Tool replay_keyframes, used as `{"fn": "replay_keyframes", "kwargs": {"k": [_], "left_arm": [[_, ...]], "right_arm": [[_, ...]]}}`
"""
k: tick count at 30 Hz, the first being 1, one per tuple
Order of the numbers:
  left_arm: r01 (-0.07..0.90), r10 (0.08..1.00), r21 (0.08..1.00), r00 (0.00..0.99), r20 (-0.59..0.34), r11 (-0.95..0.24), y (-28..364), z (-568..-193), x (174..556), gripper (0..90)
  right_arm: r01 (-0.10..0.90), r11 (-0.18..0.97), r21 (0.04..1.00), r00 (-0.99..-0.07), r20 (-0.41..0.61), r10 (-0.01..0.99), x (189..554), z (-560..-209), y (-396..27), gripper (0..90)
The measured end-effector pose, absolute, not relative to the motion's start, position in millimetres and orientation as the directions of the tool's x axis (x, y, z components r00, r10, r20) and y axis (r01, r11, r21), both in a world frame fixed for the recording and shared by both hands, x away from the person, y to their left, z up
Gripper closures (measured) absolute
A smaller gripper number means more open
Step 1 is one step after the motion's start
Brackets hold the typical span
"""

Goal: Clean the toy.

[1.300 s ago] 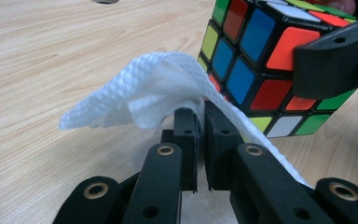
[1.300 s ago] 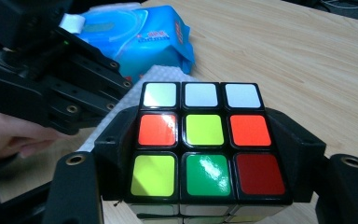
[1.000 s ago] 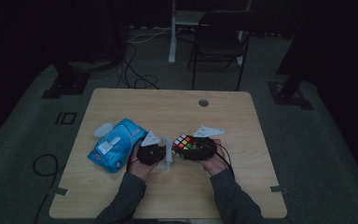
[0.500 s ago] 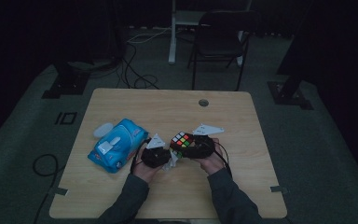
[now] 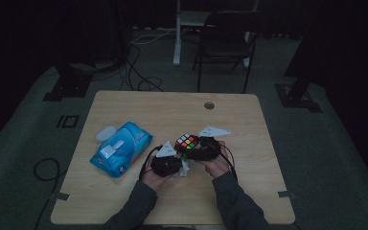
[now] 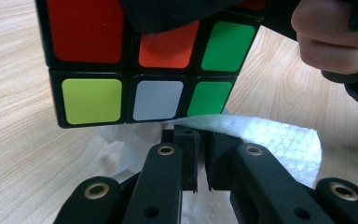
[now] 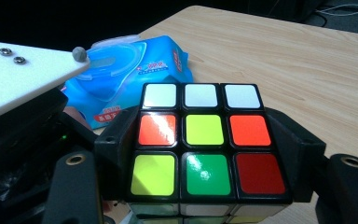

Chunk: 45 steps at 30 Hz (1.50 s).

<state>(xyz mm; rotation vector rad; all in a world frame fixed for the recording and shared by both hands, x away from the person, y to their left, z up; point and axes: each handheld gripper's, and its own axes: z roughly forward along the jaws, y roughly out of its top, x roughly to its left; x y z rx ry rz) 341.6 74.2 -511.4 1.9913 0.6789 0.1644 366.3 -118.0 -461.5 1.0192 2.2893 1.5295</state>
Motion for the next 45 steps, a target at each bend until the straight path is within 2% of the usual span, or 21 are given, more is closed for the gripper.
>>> {"fn": "replay_keyframes", "kwargs": {"k": [10,21,31,45], "left_arm": [[0.405,0.571,0.85,0.805,-0.157,-0.336,83,-512,350,85.3],[0.42,0.617,0.855,0.771,-0.16,-0.304,91,-512,358,85.1],[0.394,0.564,0.853,0.812,-0.149,-0.342,78,-511,351,85.2],[0.34,0.53,0.852,0.843,-0.088,-0.398,62,-506,333,85.3]], "right_arm": [[0.463,0.182,0.868,-0.741,0.266,0.616,366,-463,-122,33.9],[0.461,0.185,0.868,-0.746,0.266,0.61,365,-463,-123,33.9],[0.463,0.164,0.871,-0.733,0.272,0.624,368,-462,-121,33.9],[0.449,0.183,0.875,-0.695,0.213,0.687,370,-464,-125,33.9]]}}
